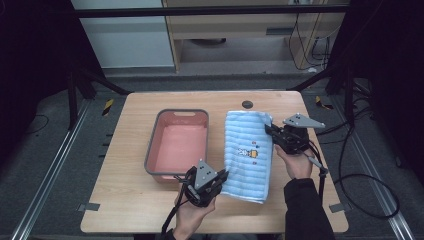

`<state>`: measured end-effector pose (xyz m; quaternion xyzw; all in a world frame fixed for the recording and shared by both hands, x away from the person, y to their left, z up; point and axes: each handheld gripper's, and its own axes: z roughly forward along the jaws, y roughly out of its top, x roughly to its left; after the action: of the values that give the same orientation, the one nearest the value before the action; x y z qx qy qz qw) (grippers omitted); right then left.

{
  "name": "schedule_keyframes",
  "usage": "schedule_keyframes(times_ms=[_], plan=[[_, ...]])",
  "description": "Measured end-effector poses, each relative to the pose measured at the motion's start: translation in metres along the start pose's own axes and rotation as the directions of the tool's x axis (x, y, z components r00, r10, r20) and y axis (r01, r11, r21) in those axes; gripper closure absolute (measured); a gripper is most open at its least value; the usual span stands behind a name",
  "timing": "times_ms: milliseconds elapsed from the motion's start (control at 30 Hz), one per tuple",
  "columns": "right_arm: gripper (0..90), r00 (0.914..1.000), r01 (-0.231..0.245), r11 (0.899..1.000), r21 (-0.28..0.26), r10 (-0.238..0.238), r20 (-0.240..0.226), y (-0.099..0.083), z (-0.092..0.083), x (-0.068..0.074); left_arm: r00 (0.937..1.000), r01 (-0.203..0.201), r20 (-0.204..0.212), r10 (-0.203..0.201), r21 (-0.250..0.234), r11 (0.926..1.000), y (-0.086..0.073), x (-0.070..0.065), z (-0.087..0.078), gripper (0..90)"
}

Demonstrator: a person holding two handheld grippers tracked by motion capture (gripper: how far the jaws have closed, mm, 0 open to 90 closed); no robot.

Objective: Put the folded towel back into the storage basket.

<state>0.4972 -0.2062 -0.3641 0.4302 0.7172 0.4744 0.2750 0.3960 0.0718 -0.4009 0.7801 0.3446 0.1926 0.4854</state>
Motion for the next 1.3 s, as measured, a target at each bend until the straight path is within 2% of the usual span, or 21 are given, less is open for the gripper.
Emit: schedule_keyframes(times_ms=[467, 1000, 1300], plan=[[83.6, 0.9997, 0.015, 0.999, -0.047, -0.016, -0.020, 0.038, 0.006, 0.018, 0.9990, -0.013, -0.044, 0.010, -0.056, 0.9983, 0.021, 0.021, -0.031, 85.9], [83.7, 0.9983, 0.026, 0.997, -0.067, -0.029, -0.050, 0.068, 0.027, 0.042, 0.9955, 0.000, -0.094, -0.009, -0.090, 0.9959, 0.025, 0.049, -0.053, 85.9], [83.7, 0.9965, 0.032, 0.996, -0.078, -0.038, -0.075, 0.084, 0.044, 0.057, 0.9919, 0.033, -0.118, -0.046, -0.111, 0.9932, 0.025, 0.067, -0.063, 86.0]])
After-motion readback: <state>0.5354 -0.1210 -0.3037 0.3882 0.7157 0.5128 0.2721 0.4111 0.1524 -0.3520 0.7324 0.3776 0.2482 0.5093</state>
